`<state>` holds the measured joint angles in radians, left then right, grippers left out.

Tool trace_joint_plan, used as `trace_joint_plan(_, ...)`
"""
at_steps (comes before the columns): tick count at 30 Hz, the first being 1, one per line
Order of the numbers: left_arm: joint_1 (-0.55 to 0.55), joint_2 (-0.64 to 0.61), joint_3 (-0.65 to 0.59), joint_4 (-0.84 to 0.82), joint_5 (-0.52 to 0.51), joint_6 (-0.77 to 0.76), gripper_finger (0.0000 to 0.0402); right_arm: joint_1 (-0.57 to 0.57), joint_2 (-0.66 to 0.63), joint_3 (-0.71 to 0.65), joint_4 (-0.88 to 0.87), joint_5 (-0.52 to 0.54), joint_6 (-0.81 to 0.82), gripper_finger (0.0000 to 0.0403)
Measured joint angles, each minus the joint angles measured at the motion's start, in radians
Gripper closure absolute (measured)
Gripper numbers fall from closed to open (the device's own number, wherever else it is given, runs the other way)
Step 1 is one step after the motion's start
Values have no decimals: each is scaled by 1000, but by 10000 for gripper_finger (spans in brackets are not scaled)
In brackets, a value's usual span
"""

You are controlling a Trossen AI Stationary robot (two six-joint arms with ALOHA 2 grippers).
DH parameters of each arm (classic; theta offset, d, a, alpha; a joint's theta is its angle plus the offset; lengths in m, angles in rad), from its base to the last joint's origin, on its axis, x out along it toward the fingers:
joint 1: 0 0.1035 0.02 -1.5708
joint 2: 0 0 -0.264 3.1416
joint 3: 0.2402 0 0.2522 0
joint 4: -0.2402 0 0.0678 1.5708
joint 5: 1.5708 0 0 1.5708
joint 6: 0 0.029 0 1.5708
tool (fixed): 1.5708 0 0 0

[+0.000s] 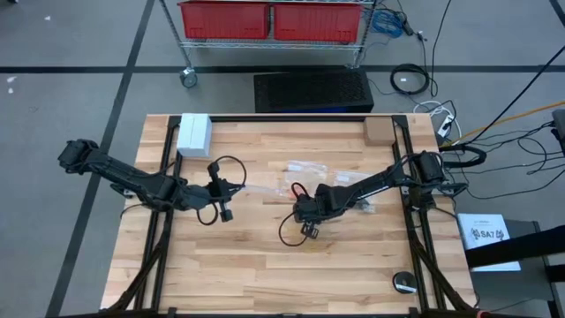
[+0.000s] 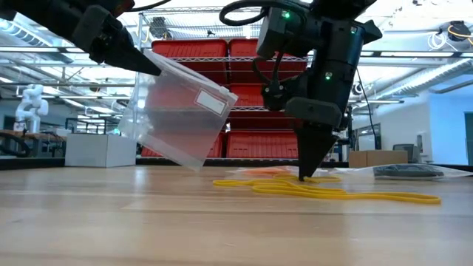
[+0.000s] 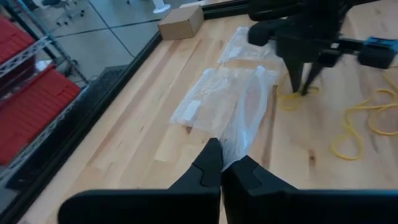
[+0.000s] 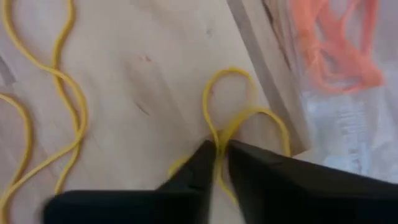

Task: Sort rubber bands
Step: Put the yellow rubber band into the transparent zip bag

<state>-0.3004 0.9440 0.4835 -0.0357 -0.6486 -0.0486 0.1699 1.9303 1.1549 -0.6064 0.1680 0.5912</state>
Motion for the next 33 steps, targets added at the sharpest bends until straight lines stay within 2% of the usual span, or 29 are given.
trace_joint_plan(2,0,0,0,4,21,0,401,0,1,-1,-2,10,-9,385)
trace_joint_plan(3,0,0,0,5,29,0,401,1,1,-1,-3,16,-11,392)
trace_joint_plan(6,0,0,0,5,39,-1,401,16,2,0,-5,34,-14,396)
trace_joint_plan(11,0,0,0,12,43,-2,401,67,9,49,-37,129,-38,402)
trace_joint_plan(19,0,0,0,11,45,-20,401,168,11,215,-94,277,-100,403)
trace_joint_plan(27,0,0,0,11,58,-23,401,215,8,409,-52,503,-281,403)
trace_joint_plan(33,0,0,0,27,81,-24,401,178,5,470,104,521,-506,403)
